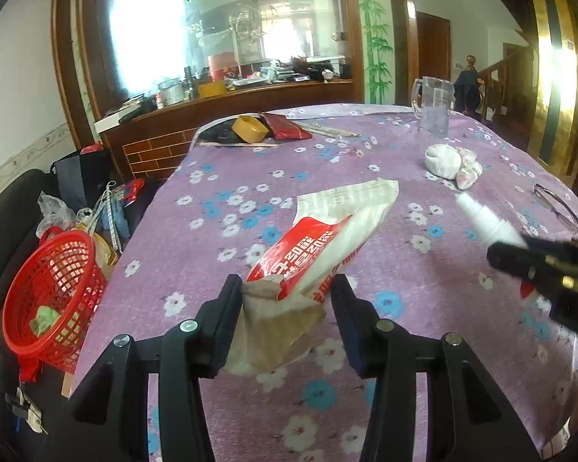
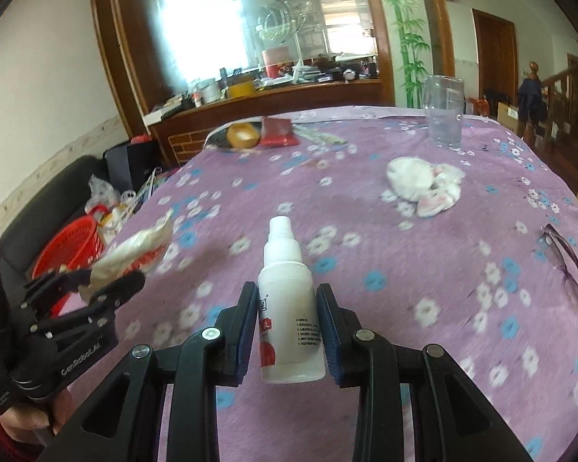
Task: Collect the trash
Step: 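Lift the bottle with the right tool while the left tool lifts the wrapper toward the basket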
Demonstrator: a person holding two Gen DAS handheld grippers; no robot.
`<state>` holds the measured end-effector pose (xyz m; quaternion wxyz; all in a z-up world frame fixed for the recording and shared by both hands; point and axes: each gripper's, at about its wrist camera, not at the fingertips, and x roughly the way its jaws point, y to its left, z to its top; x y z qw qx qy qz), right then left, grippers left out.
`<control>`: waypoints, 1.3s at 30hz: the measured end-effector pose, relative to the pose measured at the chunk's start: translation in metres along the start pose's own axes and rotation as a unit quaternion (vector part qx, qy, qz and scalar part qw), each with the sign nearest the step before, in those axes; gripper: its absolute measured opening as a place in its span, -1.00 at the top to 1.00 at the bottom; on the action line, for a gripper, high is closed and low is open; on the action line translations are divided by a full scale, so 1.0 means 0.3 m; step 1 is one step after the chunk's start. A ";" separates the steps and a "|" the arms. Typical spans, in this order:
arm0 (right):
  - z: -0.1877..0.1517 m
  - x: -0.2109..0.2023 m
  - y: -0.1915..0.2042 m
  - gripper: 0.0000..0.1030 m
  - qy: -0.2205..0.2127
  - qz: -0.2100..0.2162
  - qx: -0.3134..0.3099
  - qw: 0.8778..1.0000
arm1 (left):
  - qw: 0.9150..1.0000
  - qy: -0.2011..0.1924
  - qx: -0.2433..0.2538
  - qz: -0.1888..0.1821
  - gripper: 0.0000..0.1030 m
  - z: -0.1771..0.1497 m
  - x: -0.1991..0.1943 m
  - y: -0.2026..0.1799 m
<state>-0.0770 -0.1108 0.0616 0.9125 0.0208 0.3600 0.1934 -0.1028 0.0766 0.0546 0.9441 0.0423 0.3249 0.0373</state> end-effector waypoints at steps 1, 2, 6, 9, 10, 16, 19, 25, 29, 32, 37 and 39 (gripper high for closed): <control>-0.008 0.003 0.013 0.34 0.003 0.002 -0.001 1.000 | 1.000 -0.003 -0.001 0.006 0.10 -0.006 -0.003 0.009; -0.015 0.006 0.026 0.34 0.006 0.003 -0.001 1.000 | 1.000 -0.005 -0.001 0.010 0.10 -0.012 -0.005 0.014; -0.028 0.026 0.063 0.34 0.020 0.005 -0.001 1.000 | 1.000 -0.015 -0.001 0.025 0.10 -0.029 -0.004 0.029; -0.029 0.033 0.083 0.34 0.025 0.004 -0.002 1.000 | 1.000 -0.012 -0.007 0.021 0.10 -0.034 0.005 0.044; -0.029 0.033 0.090 0.34 0.025 0.004 -0.003 1.000 | 1.000 -0.010 -0.007 0.020 0.10 -0.036 0.011 0.047; -0.022 0.037 0.116 0.34 0.025 0.000 -0.006 1.000 | 1.000 -0.008 -0.014 0.020 0.10 -0.043 0.022 0.060; -0.022 0.046 0.126 0.34 0.028 0.000 -0.007 1.000 | 1.000 -0.008 -0.013 0.022 0.09 -0.050 0.025 0.062; -0.016 0.060 0.132 0.34 0.031 0.000 -0.010 0.999 | 1.000 -0.005 -0.011 0.022 0.09 -0.056 0.033 0.061; -0.018 0.061 0.134 0.34 0.033 0.001 -0.009 0.999 | 1.000 -0.002 -0.013 0.019 0.09 -0.061 0.038 0.065; -0.017 0.065 0.134 0.34 0.033 0.001 -0.009 0.999 | 1.000 -0.002 -0.013 0.019 0.09 -0.060 0.039 0.066; -0.015 0.070 0.134 0.34 0.035 0.003 -0.007 0.999 | 1.000 -0.001 -0.014 0.019 0.09 -0.061 0.041 0.066; -0.014 0.072 0.135 0.34 0.035 0.003 -0.007 0.999 | 1.000 -0.002 -0.013 0.019 0.09 -0.060 0.039 0.066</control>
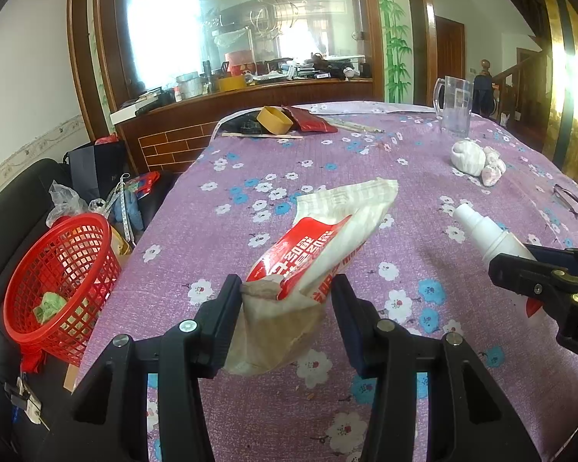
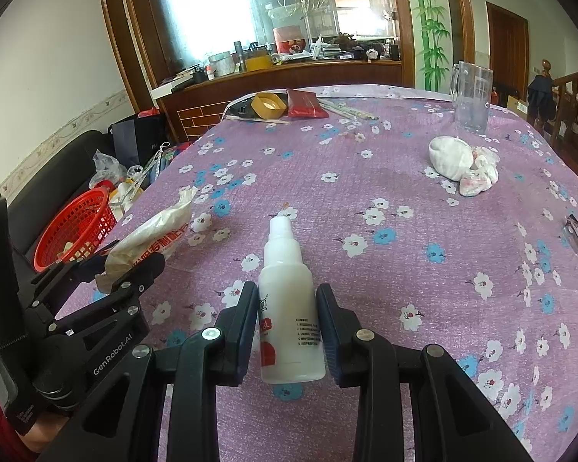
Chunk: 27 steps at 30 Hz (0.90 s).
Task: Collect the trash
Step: 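Lift the bottle with the right tool while the left tool lifts the wrapper toward the basket, then open both tools over the red basket to drop the bottle and wrapper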
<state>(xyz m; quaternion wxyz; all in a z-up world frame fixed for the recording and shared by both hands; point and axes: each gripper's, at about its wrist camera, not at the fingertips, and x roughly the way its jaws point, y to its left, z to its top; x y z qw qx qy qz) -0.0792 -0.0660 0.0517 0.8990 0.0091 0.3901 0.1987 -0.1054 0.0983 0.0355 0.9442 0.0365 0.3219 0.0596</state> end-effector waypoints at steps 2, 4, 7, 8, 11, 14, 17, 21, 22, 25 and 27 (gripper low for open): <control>0.000 0.000 0.000 0.34 0.000 0.000 0.000 1.000 | 1.000 0.000 0.000 0.000 0.09 0.000 0.000 0.001; 0.002 0.002 0.001 0.34 0.001 0.001 0.001 1.000 | 1.000 0.000 -0.001 -0.001 0.09 0.001 0.000 0.003; 0.004 0.001 0.003 0.34 0.000 0.001 -0.001 1.000 | 1.000 -0.001 -0.008 -0.004 0.09 0.006 -0.003 0.019; 0.010 0.003 0.007 0.34 0.000 0.001 -0.002 1.000 | 1.000 -0.002 -0.013 -0.004 0.09 0.010 -0.006 0.031; 0.039 0.005 0.036 0.34 -0.001 0.007 -0.010 1.000 | 0.999 -0.012 -0.037 0.000 0.09 0.032 -0.034 0.096; 0.082 0.010 0.077 0.33 -0.004 0.020 -0.019 1.000 | 0.997 -0.027 -0.064 0.017 0.09 0.056 -0.069 0.192; 0.123 0.030 0.137 0.33 0.003 0.045 -0.026 0.999 | 0.994 -0.034 -0.095 0.039 0.09 0.074 -0.100 0.314; 0.182 0.063 0.251 0.33 0.013 0.085 -0.043 0.995 | 0.989 -0.033 -0.130 0.067 0.09 0.069 -0.123 0.464; 0.199 0.074 0.292 0.33 0.016 0.099 -0.049 0.994 | 0.987 -0.031 -0.139 0.077 0.09 0.061 -0.124 0.507; 0.239 0.109 0.409 0.33 0.027 0.133 -0.069 0.988 | 0.980 -0.023 -0.170 0.102 0.09 0.033 -0.121 0.630; 0.262 0.141 0.490 0.33 0.036 0.153 -0.079 0.984 | 0.976 -0.016 -0.189 0.111 0.09 0.016 -0.116 0.693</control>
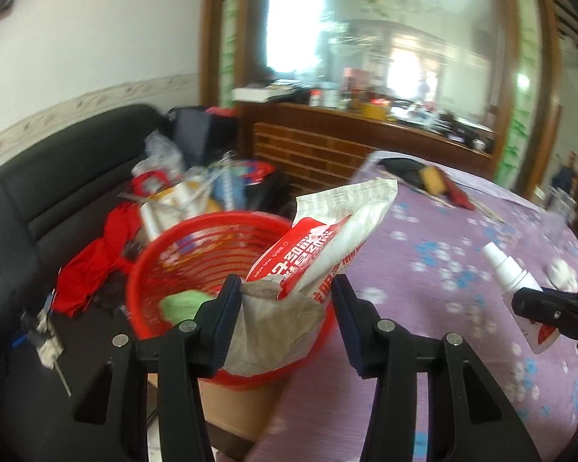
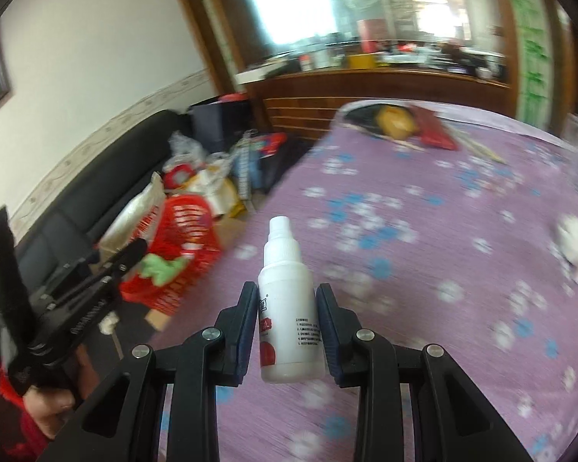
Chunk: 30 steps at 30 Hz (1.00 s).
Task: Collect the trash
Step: 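Open both tools over the red basket to drop the bottle and wrapper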
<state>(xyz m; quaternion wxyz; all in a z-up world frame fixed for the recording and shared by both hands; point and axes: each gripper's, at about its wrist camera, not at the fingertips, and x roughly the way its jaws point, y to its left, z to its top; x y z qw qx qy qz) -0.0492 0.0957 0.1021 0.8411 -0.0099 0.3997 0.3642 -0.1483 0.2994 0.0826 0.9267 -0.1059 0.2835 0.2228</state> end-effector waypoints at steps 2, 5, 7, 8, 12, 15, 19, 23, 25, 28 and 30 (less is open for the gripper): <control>0.039 0.059 0.066 0.33 0.012 0.022 -0.010 1.000 | 1.000 0.008 -0.021 0.012 0.09 0.006 0.023 0.071; 0.086 0.146 0.161 0.33 0.023 0.050 -0.020 0.998 | 0.999 0.017 -0.042 0.026 0.09 0.016 0.057 0.151; 0.119 0.207 0.221 0.33 0.028 0.064 -0.024 0.997 | 0.998 0.024 -0.051 0.032 0.09 0.024 0.084 0.197; 0.131 0.228 0.234 0.32 0.030 0.070 -0.022 0.997 | 0.998 0.026 -0.053 0.033 0.09 0.031 0.097 0.206; 0.185 0.339 0.305 0.31 0.039 0.086 -0.019 0.995 | 0.997 0.041 -0.058 0.028 -0.01 0.031 0.141 0.247; 0.216 0.410 0.338 0.28 0.040 0.102 -0.014 0.994 | 0.997 0.046 -0.066 0.021 -0.29 0.035 0.161 0.257; 0.226 0.399 0.317 0.05 0.025 0.093 -0.008 0.995 | 0.997 0.040 -0.056 0.019 -0.30 0.033 0.147 0.235; 0.201 0.327 0.230 -0.08 0.009 0.059 -0.011 0.998 | 0.998 0.038 -0.047 0.003 -0.30 0.037 0.132 0.183; 0.173 0.284 0.160 -0.08 0.008 0.036 -0.004 0.999 | 0.999 0.035 -0.035 -0.009 -0.31 0.036 0.111 0.135; 0.131 0.221 0.047 -0.08 0.011 0.013 0.010 1.000 | 0.999 0.033 -0.008 -0.027 -0.32 0.032 0.085 0.040; 0.102 0.166 -0.049 -0.08 0.006 -0.006 0.024 1.000 | 0.998 0.034 0.015 -0.041 -0.33 0.025 0.068 -0.037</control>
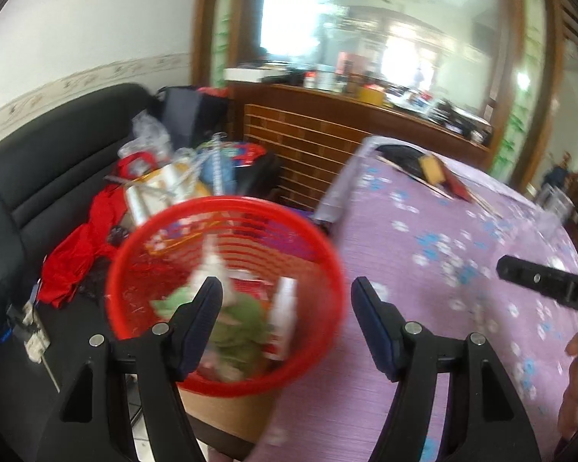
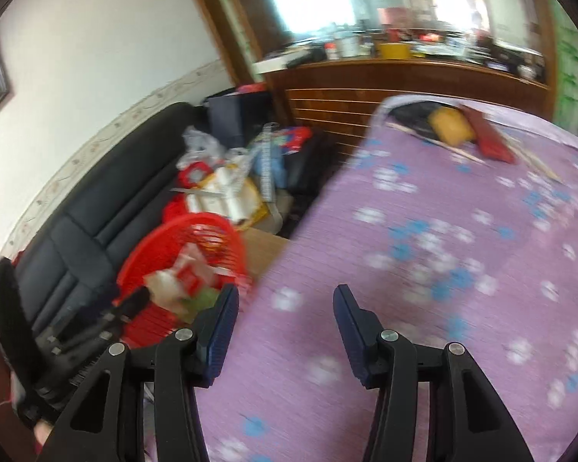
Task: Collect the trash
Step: 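Open both tools over the red basket to drop the bottle and wrapper, then move both open tools back over the table toward the white bundles, then grasp the white plastic bag with the right tool while the left tool grasps the rolled white cloth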
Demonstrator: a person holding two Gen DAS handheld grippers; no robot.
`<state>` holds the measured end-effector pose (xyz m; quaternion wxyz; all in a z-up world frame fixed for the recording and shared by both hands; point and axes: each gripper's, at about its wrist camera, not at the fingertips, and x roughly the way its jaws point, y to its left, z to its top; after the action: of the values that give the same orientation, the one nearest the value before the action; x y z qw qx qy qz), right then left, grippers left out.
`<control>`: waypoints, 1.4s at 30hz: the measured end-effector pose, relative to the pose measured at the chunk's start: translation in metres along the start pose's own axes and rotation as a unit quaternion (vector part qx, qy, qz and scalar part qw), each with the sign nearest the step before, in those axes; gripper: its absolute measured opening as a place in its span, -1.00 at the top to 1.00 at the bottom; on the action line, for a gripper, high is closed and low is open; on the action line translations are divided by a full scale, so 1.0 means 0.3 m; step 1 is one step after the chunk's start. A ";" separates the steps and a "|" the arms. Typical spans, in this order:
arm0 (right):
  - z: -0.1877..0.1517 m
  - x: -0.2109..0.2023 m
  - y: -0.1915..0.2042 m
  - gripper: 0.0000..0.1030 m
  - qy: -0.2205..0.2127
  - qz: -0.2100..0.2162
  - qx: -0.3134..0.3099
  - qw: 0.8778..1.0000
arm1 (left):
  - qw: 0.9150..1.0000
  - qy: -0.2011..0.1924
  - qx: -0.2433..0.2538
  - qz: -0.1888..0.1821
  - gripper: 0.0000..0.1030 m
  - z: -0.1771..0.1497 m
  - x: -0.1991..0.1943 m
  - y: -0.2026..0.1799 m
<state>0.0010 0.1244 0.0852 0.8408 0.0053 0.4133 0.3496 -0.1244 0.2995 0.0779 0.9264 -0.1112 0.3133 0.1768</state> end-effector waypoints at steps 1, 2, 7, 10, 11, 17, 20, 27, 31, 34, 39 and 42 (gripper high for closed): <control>-0.015 -0.037 -0.063 -0.08 -0.005 -0.010 0.010 1.000 | 1.000 0.000 0.009 -0.003 -0.34 -0.004 -0.004 -0.032; -0.025 -0.068 -0.119 -0.08 -0.011 -0.021 0.018 1.000 | 1.000 0.002 0.019 -0.007 -0.35 -0.010 -0.007 -0.068; -0.075 -0.249 -0.495 -0.08 -0.033 -0.115 0.108 0.987 | 0.996 0.011 0.076 -0.035 -0.35 -0.036 -0.016 -0.269; -0.109 -0.374 -0.757 -0.08 -0.051 -0.181 0.176 0.966 | 0.992 0.020 0.110 -0.057 -0.36 -0.051 -0.016 -0.391; -0.113 -0.402 -0.817 -0.07 -0.055 -0.199 0.192 0.959 | 0.991 0.023 0.116 -0.063 -0.36 -0.054 -0.016 -0.415; -0.139 -0.476 -1.221 0.06 -0.038 -0.270 0.282 0.920 | 0.980 0.043 0.164 -0.107 -0.36 -0.080 -0.021 -0.609; -0.117 -0.429 -1.292 0.09 -0.020 -0.254 0.281 0.925 | 0.976 0.043 0.181 -0.113 -0.36 -0.090 -0.028 -0.666; -0.067 -0.339 -1.359 0.29 -0.012 -0.268 0.267 0.926 | 0.969 0.052 0.208 -0.121 -0.36 -0.100 -0.011 -0.753; -0.058 -0.278 -1.346 0.39 -0.001 -0.258 0.244 0.935 | 0.969 0.057 0.204 -0.126 -0.36 -0.086 0.009 -0.768; -0.057 -0.240 -1.254 0.39 0.006 -0.199 0.217 0.956 | 0.969 0.063 0.199 -0.134 -0.36 -0.071 0.028 -0.774; -0.067 -0.221 -1.050 0.39 0.013 -0.059 0.163 0.985 | 0.968 0.083 0.186 -0.149 -0.36 -0.035 0.077 -0.808; -0.064 -0.273 -1.020 0.39 -0.029 -0.060 0.153 0.986 | 0.967 0.100 0.177 -0.156 -0.36 -0.005 0.113 -0.849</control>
<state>0.1321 -0.1609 0.0380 0.8612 0.1193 0.4371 0.2303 0.0009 0.0752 0.0800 0.9116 -0.0102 0.4090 -0.0405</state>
